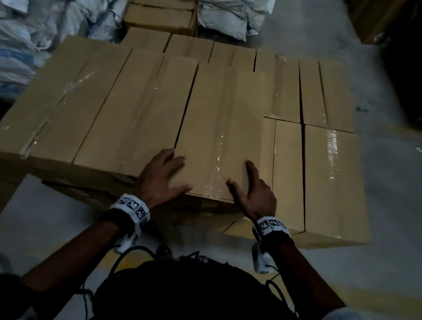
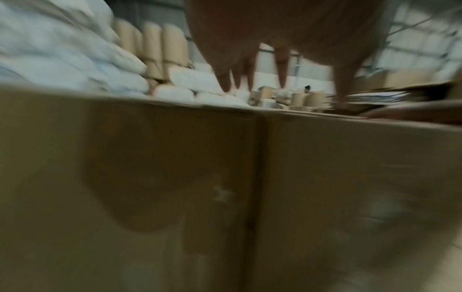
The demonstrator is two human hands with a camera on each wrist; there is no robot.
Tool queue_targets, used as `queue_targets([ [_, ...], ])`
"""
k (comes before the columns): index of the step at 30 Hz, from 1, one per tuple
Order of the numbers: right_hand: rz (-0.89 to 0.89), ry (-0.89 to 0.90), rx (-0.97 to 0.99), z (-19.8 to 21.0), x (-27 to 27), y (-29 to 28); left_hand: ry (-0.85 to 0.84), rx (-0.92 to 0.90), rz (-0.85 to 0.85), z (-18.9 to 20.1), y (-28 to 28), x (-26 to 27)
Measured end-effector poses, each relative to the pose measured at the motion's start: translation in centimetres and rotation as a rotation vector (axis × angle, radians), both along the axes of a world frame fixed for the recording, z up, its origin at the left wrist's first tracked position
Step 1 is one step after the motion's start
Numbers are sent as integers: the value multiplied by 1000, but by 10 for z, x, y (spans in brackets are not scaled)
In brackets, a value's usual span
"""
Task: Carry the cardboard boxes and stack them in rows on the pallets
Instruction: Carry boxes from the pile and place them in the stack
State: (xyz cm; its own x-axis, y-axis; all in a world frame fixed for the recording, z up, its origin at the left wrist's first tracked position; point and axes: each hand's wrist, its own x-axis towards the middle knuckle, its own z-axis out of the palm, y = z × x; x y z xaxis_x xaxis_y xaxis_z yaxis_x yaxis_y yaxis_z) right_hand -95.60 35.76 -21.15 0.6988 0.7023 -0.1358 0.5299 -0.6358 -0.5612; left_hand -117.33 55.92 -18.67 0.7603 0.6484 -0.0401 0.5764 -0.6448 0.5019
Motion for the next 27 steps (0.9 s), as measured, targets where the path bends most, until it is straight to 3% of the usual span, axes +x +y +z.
queue_targets([
  [4, 130, 135, 9, 11, 7, -11, 340, 64, -240, -2, 33, -15],
  [6, 230, 159, -18, 12, 16, -21, 428, 139, -304, -5, 41, -17],
  [12, 401, 58, -158, 6, 32, -35, 464, 205, -319, -16, 49, -15],
  [27, 412, 56, -192, 8, 30, -20, 433, 224, -355, -18, 59, -17],
])
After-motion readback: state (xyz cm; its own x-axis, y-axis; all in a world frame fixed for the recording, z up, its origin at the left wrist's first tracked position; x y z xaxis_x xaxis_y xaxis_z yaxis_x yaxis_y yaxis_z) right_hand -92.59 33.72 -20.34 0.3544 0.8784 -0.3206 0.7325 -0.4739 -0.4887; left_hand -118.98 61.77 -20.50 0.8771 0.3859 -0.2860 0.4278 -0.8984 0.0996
